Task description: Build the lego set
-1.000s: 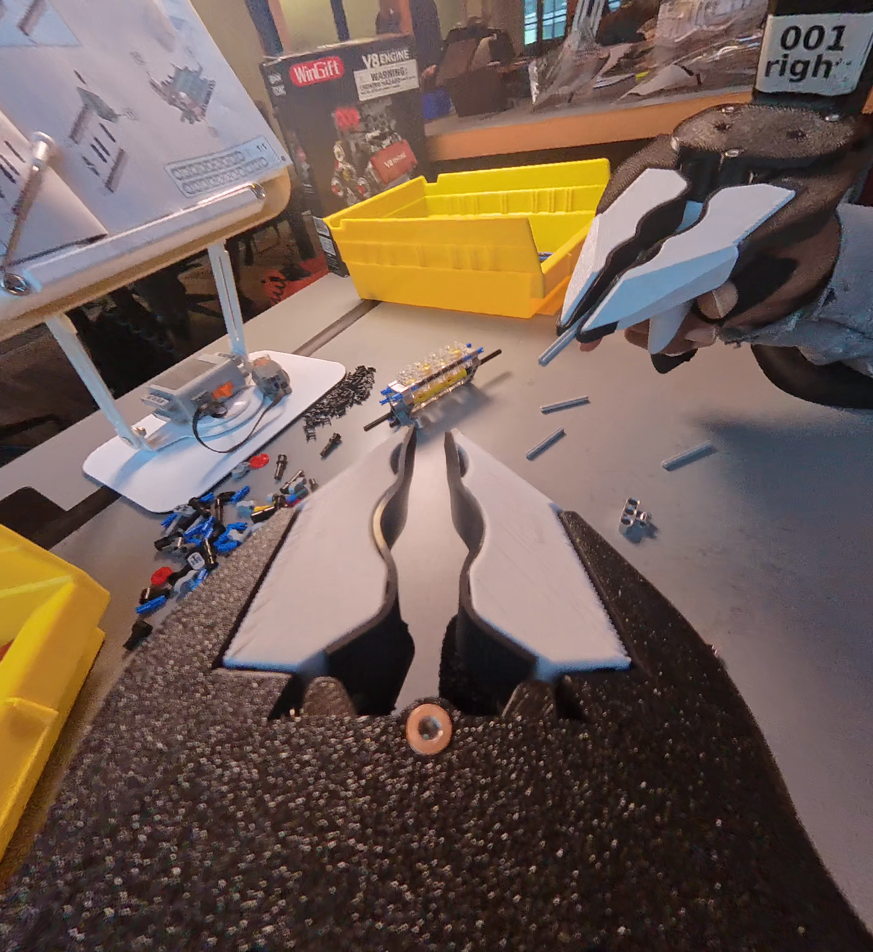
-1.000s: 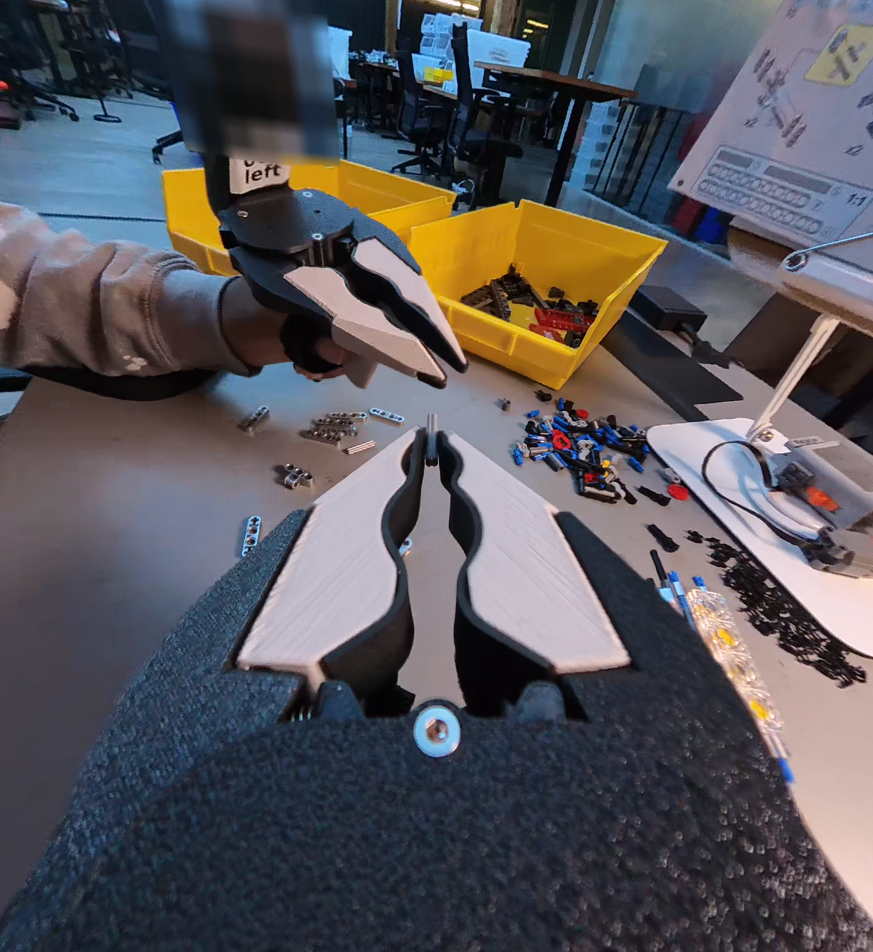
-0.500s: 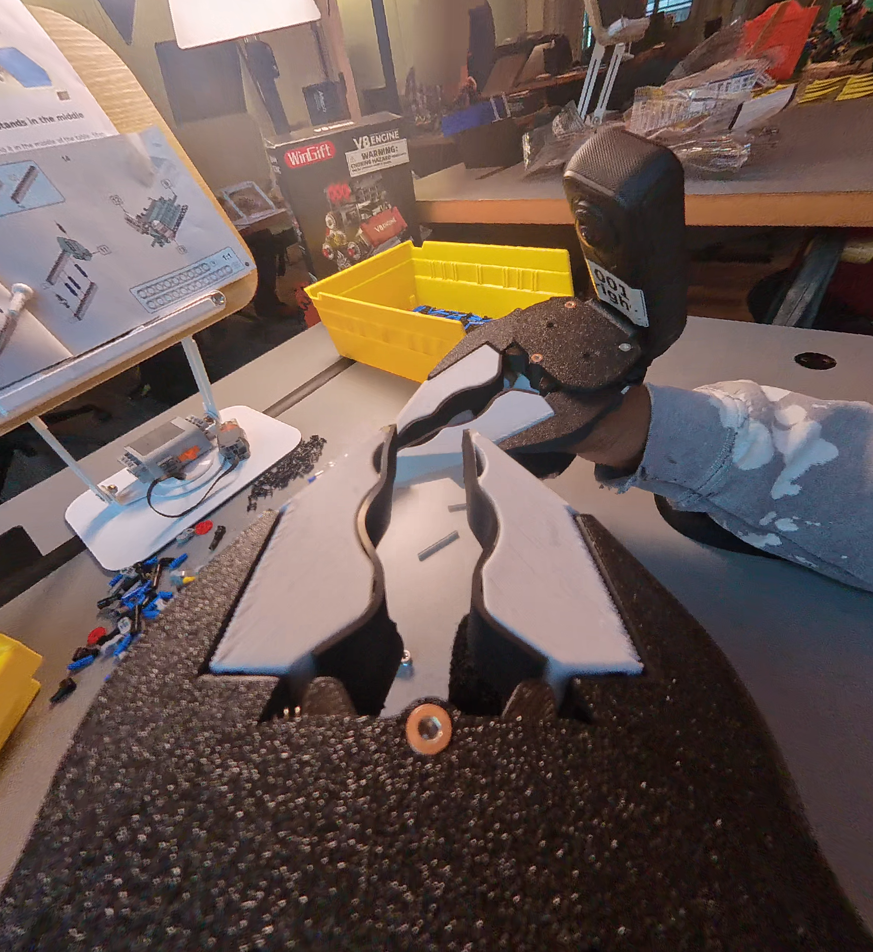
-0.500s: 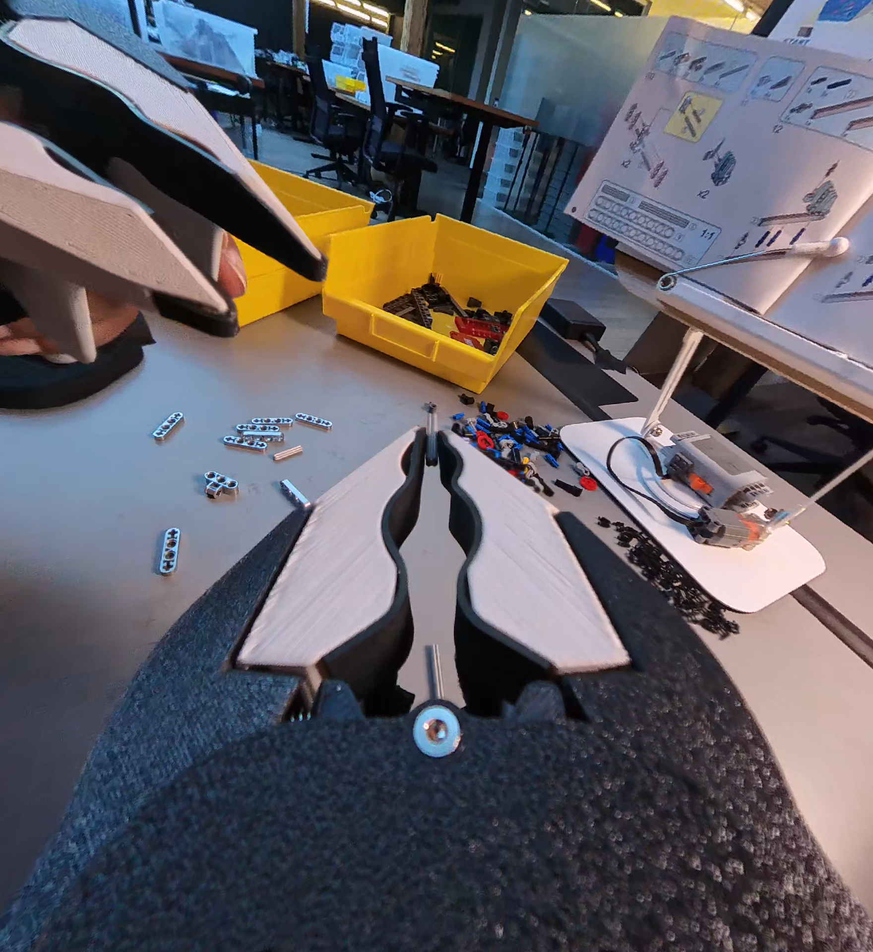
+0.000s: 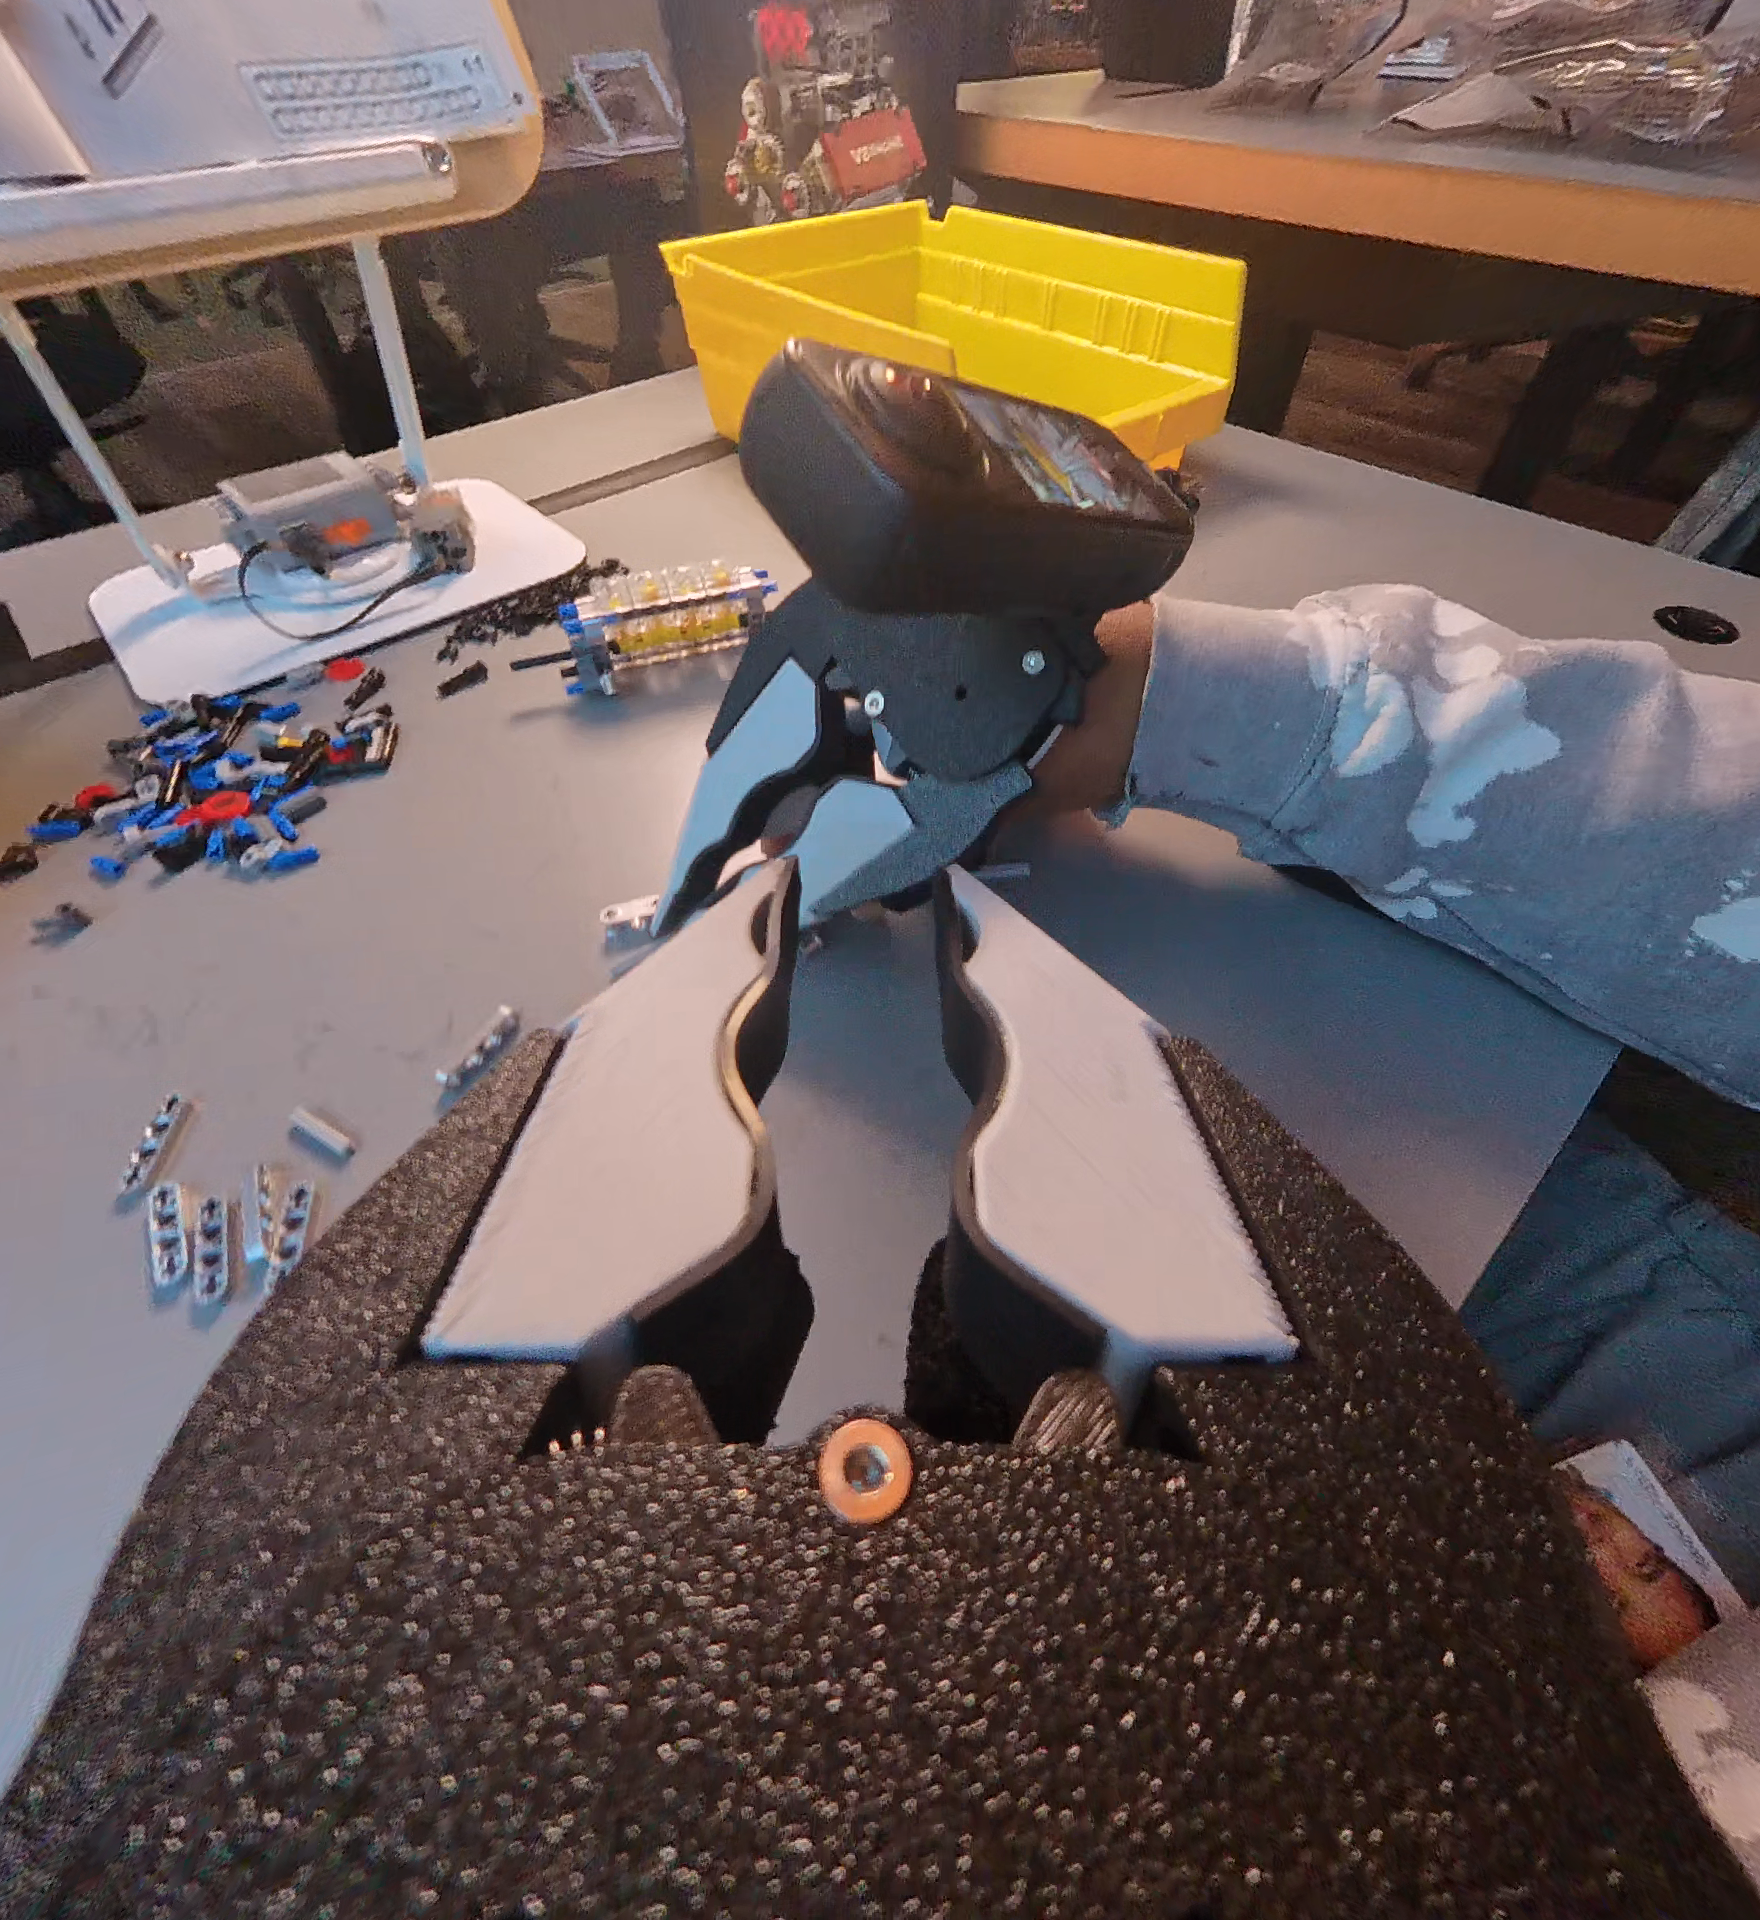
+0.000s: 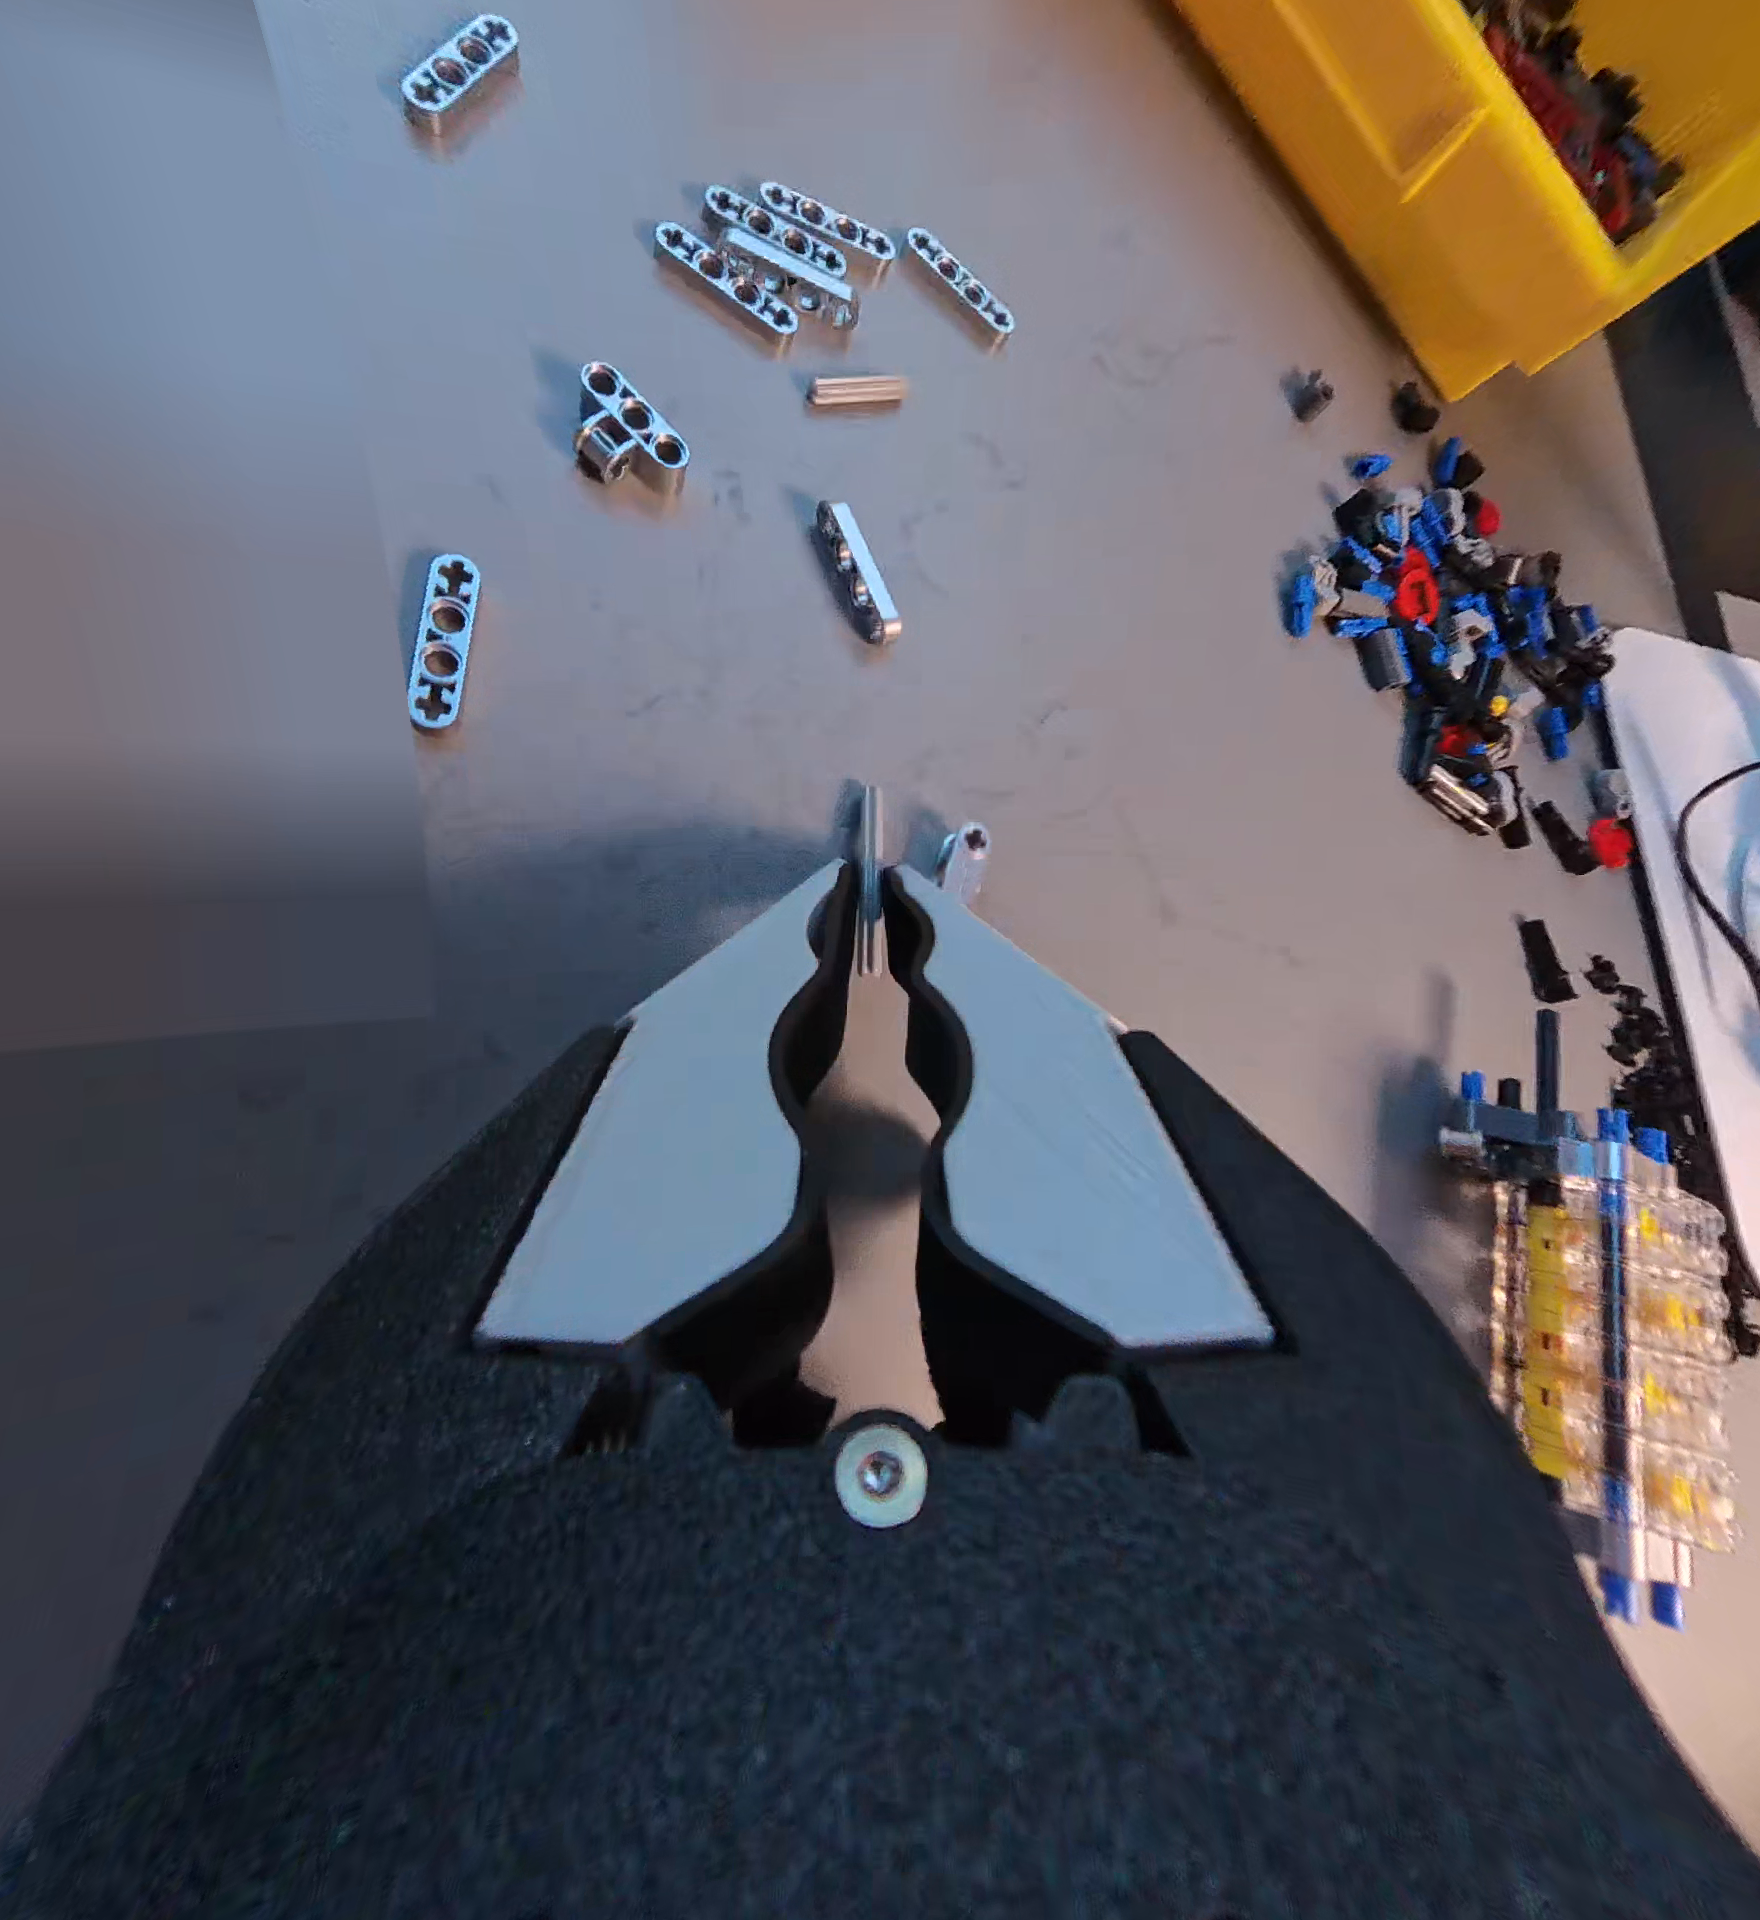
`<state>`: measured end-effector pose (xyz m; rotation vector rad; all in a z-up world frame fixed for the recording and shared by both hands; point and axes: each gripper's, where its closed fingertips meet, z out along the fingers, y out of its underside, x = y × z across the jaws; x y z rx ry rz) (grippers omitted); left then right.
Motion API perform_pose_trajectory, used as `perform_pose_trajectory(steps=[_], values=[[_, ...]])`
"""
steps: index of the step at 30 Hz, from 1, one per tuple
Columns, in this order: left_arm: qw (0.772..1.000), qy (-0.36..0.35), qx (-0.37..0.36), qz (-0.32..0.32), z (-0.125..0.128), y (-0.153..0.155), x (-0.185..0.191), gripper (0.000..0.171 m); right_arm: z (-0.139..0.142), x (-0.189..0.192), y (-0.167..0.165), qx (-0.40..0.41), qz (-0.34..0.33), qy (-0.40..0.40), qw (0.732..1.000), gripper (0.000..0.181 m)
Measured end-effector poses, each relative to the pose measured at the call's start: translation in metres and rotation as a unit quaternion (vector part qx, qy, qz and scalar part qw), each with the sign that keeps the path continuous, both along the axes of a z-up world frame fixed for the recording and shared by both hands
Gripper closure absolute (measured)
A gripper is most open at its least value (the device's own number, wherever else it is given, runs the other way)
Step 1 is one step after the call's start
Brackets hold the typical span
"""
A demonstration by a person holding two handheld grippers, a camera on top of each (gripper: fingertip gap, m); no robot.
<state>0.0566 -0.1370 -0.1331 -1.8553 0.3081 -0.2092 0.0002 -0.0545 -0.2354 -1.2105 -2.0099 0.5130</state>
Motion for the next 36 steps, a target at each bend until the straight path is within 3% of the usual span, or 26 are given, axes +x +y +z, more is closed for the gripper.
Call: perform_pose_trajectory(steps=[4,8,10,13,16,18,21,26,29,32,36], values=[[0.999,-0.021,-0.008,0.035,-0.007,-0.025,-0.005,0.147,0.000,-0.002,0.001,-0.001,-0.005,0.006,1.000,0.176],[0.998,-0.037,0.011,0.044,0.006,-0.042,0.005,0.145,0.020,-0.008,0.003,-0.003,-0.012,0.052,0.999,0.147],[0.998,-0.041,0.026,0.038,0.013,-0.051,0.015,0.144,0.055,-0.012,0.006,0.007,-0.020,0.118,0.993,0.132],[0.998,-0.027,0.042,0.023,0.016,-0.067,0.029,0.142,0.142,0.005,-0.001,-0.021,-0.027,0.265,0.964,0.126],[0.999,0.005,0.048,0.008,0.004,-0.077,0.039,0.141,0.217,0.063,-0.035,-0.070,-0.018,0.358,0.931,0.124],[0.999,-0.004,0.049,-0.021,-0.002,-0.077,0.056,0.137,0.241,0.115,-0.060,-0.064,-0.028,0.399,0.914,0.126],[0.995,-0.024,0.066,-0.073,-0.002,-0.079,0.094,0.133,0.218,0.191,-0.097,-0.092,-0.082,0.410,0.904,0.127],[0.982,-0.051,0.091,-0.155,-0.013,-0.091,0.170,0.130,0.094,0.317,-0.162,-0.133,-0.250,0.331,0.900,0.126],[0.971,-0.071,0.081,-0.214,-0.024,-0.103,0.224,0.129,0.047,0.395,-0.208,-0.154,-0.351,0.308,0.871,0.126],[0.952,-0.085,0.072,-0.285,-0.024,-0.120,0.287,0.129,0.039,0.469,-0.243,-0.131,-0.434,0.321,0.832,0.125],[0.919,-0.072,0.060,-0.383,-0.021,-0.149,0.382,0.129,0.052,0.553,-0.274,-0.069,-0.513,0.345,0.783,0.128]])
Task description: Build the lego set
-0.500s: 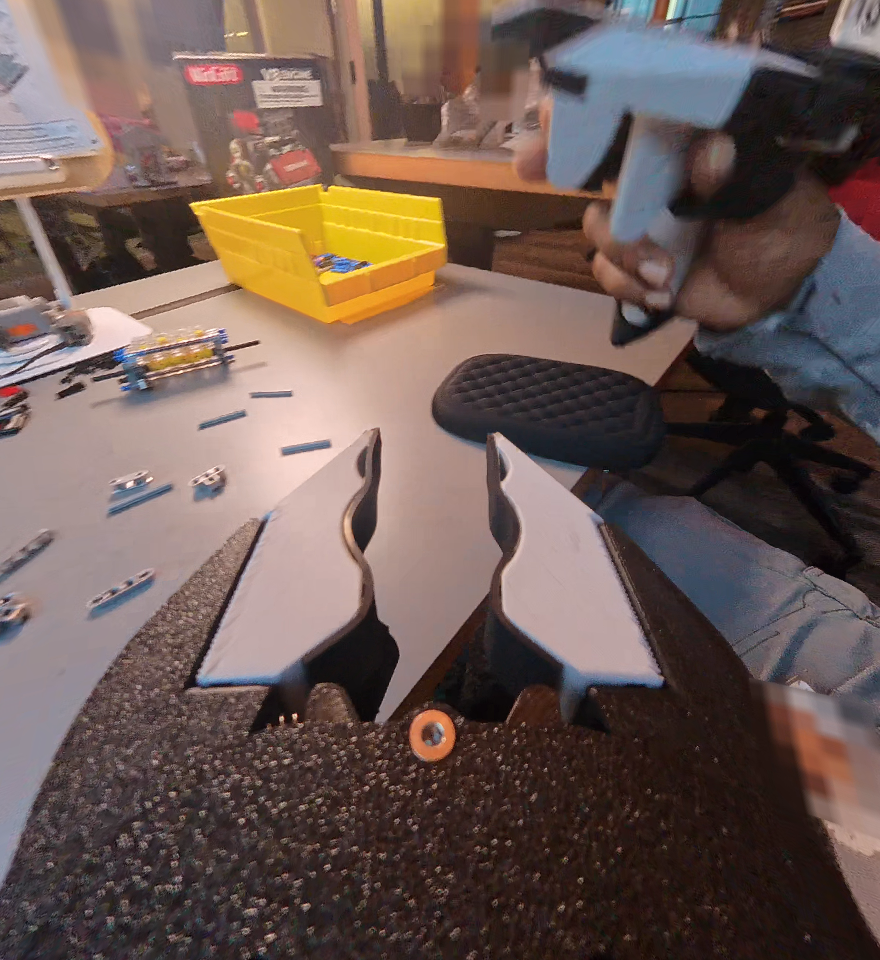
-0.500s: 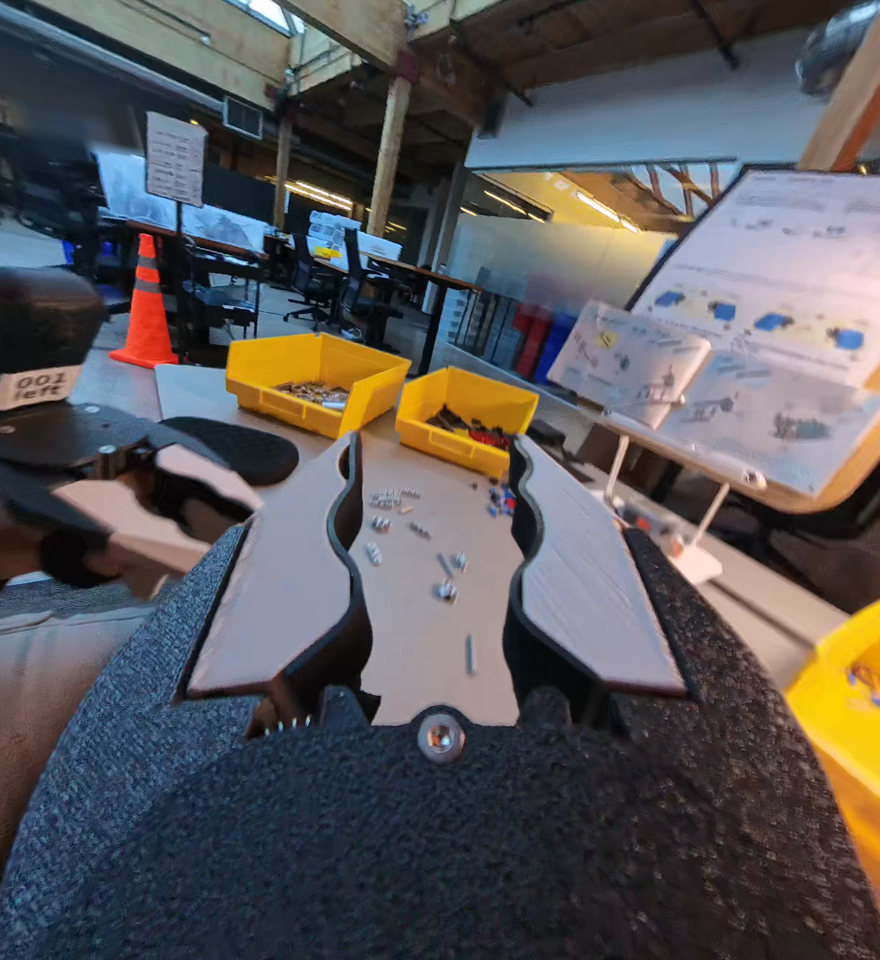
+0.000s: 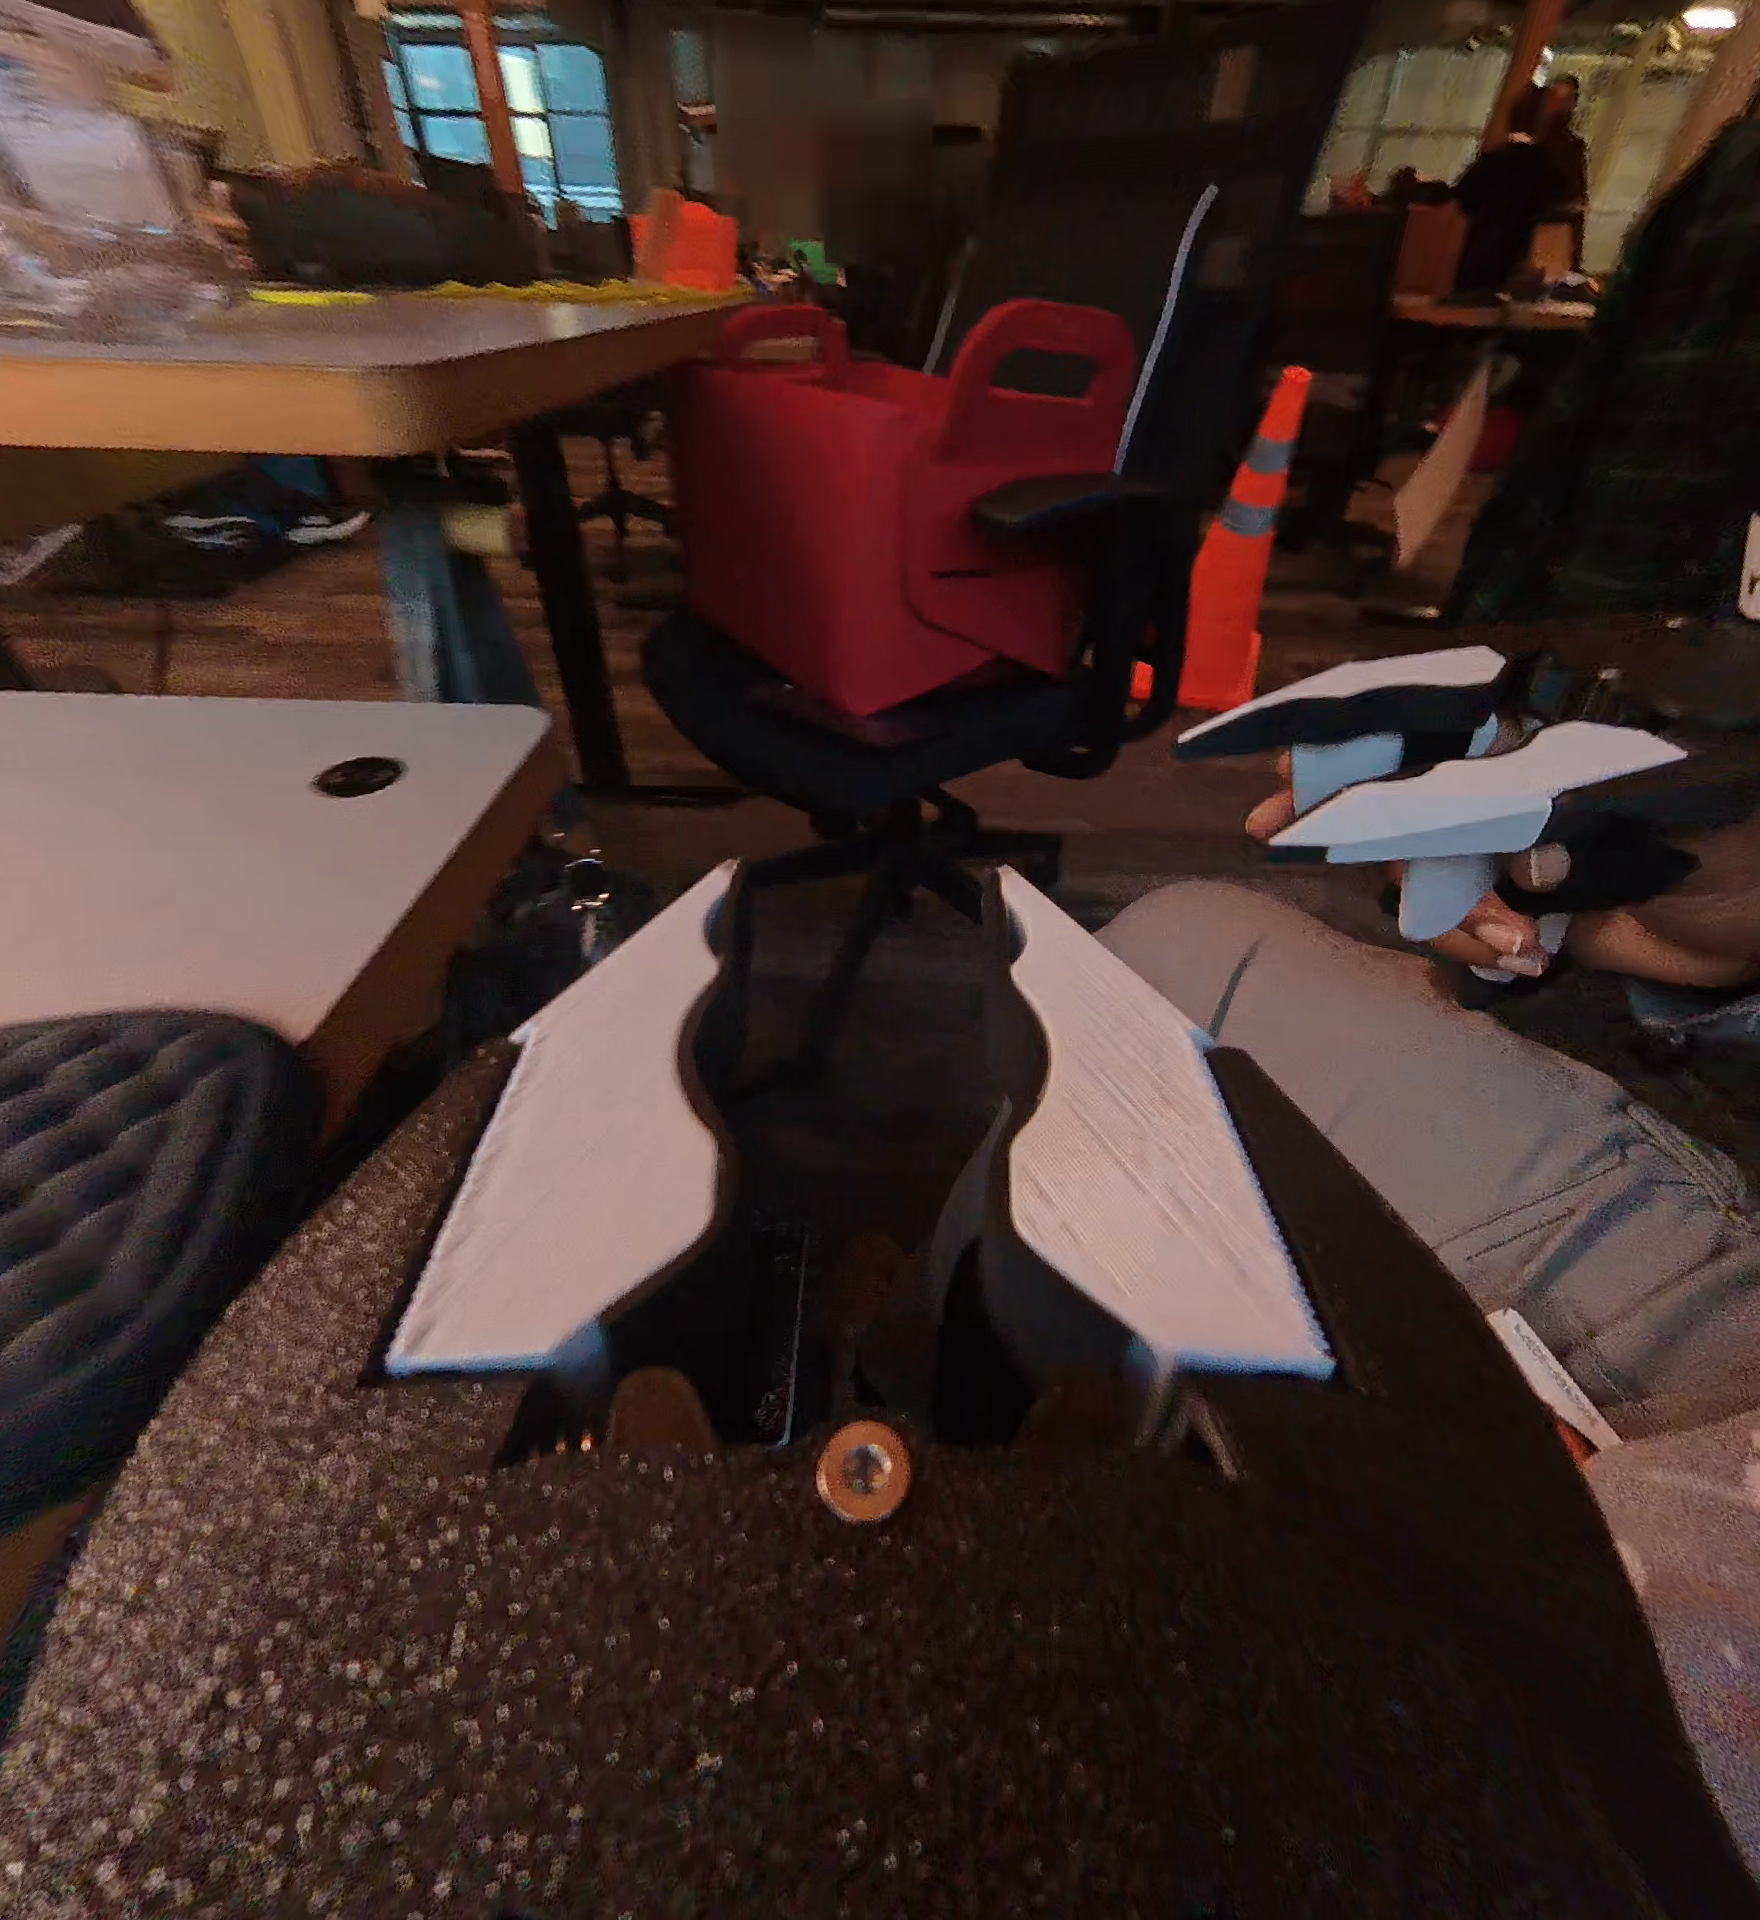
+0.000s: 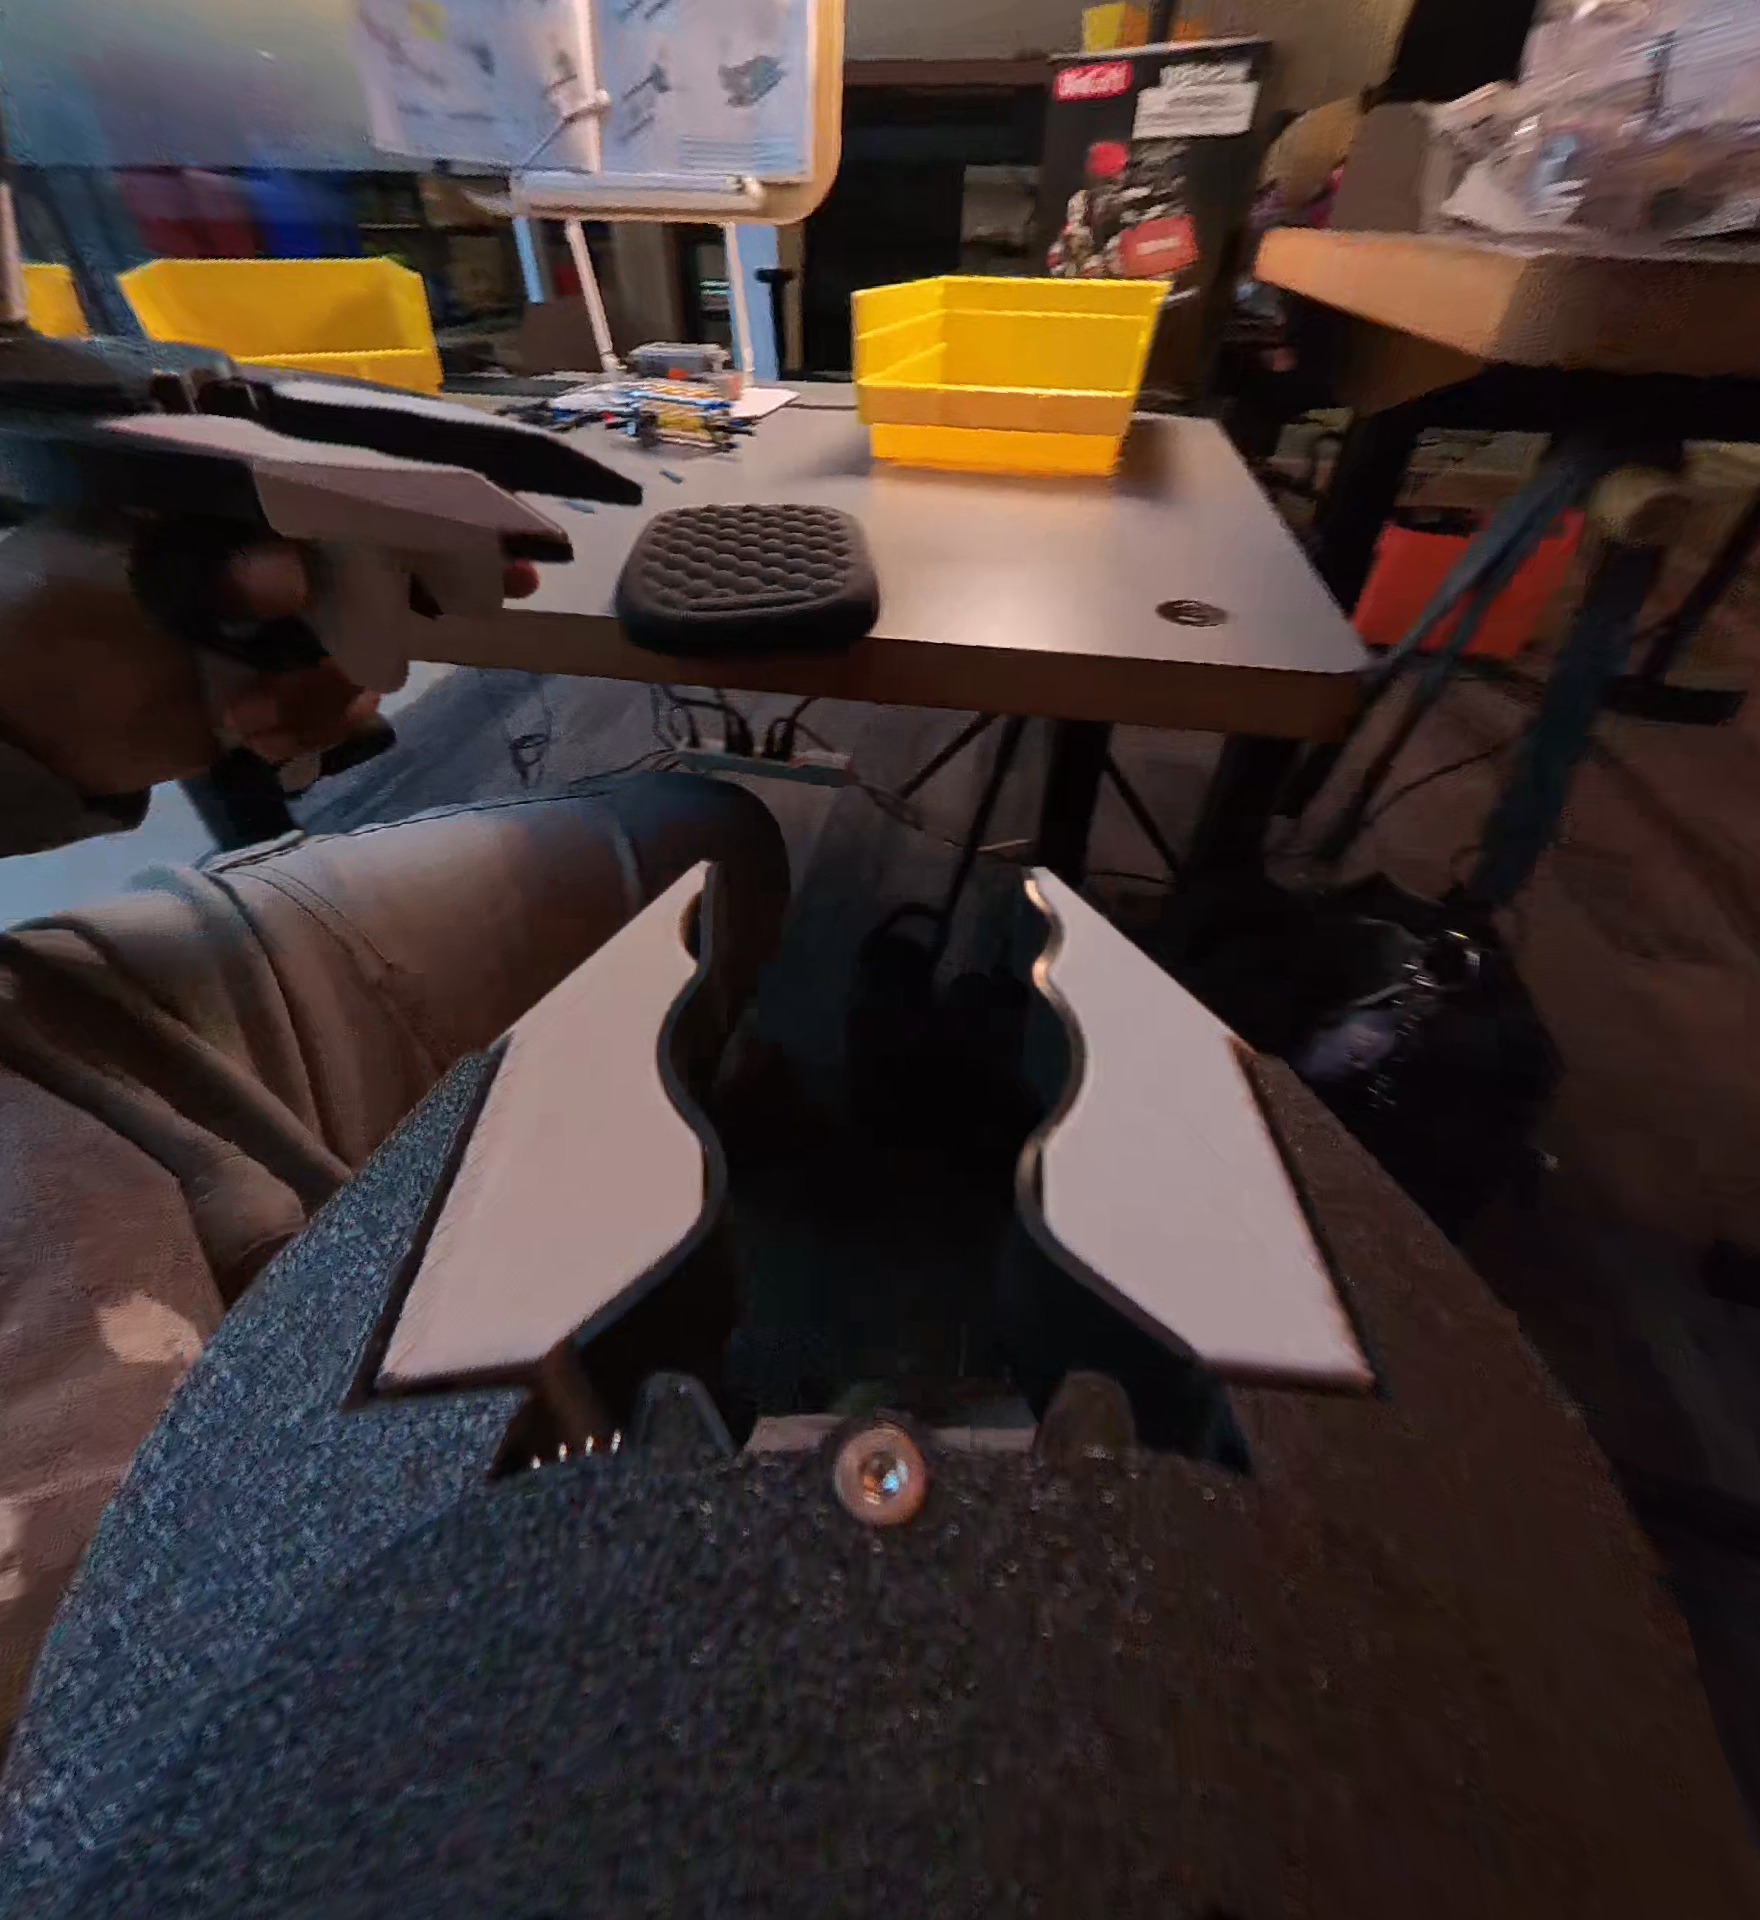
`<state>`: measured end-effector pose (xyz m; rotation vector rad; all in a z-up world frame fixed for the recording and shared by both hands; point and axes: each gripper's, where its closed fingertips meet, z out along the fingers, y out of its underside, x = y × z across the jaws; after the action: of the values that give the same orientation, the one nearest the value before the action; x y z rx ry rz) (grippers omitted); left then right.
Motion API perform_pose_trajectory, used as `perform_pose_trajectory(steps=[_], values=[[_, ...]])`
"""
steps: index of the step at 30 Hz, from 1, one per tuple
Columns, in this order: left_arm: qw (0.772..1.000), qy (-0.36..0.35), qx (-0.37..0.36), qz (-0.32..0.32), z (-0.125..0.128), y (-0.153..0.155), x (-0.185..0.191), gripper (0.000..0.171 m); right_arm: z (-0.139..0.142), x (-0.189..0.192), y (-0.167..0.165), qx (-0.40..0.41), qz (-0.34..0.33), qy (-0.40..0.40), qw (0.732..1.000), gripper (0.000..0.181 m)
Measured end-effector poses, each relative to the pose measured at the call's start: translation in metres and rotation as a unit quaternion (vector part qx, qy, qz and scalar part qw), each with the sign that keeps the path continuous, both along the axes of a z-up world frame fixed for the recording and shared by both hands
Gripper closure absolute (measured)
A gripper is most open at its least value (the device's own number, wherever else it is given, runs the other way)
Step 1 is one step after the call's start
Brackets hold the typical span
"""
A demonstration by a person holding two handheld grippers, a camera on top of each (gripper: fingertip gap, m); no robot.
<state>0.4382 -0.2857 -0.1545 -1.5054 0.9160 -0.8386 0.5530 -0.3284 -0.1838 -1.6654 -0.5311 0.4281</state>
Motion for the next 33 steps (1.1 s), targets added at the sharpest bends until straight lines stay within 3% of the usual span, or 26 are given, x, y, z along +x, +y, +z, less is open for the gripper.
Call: perform_pose_trajectory(steps=[5,11,14,18,21,24,27,29,33], values=[[0.996,0.047,-0.001,-0.074,-0.021,-0.008,0.107,0.129,-0.002,0.085,-0.026,0.021,-0.093,-0.006,0.995,0.128],[0.993,0.067,0.010,-0.098,-0.035,0.040,0.221,0.128,-0.027,0.176,-0.043,0.000,-0.167,0.002,0.986,0.128],[0.992,0.056,-0.044,-0.100,-0.035,0.060,0.255,0.116,-0.034,0.205,-0.035,-0.031,-0.189,0.016,0.981,0.127],[0.990,0.055,-0.070,-0.106,-0.036,0.078,0.271,0.116,-0.024,0.214,-0.014,-0.069,-0.211,0.047,0.974,0.123],[0.990,0.053,-0.069,-0.115,-0.034,0.088,0.262,0.117,-0.005,0.196,-0.002,-0.054,-0.207,0.007,0.977,0.123],[0.986,0.065,-0.102,-0.116,-0.044,0.098,0.240,0.115,0.004,0.173,0.012,-0.048,-0.180,-0.024,0.982,0.124],[0.985,0.041,-0.151,-0.076,-0.057,0.123,0.229,0.115,-0.004,0.162,0.034,-0.065,-0.136,-0.041,0.988,0.124],[0.983,0.045,-0.166,-0.061,-0.077,0.135,0.238,0.117,-0.013,0.167,0.052,-0.070,-0.116,-0.041,0.990,0.125],[0.979,0.148,-0.116,-0.079,-0.147,0.154,0.297,0.119,-0.056,0.207,0.090,-0.071,-0.107,-0.037,0.991,0.124]])
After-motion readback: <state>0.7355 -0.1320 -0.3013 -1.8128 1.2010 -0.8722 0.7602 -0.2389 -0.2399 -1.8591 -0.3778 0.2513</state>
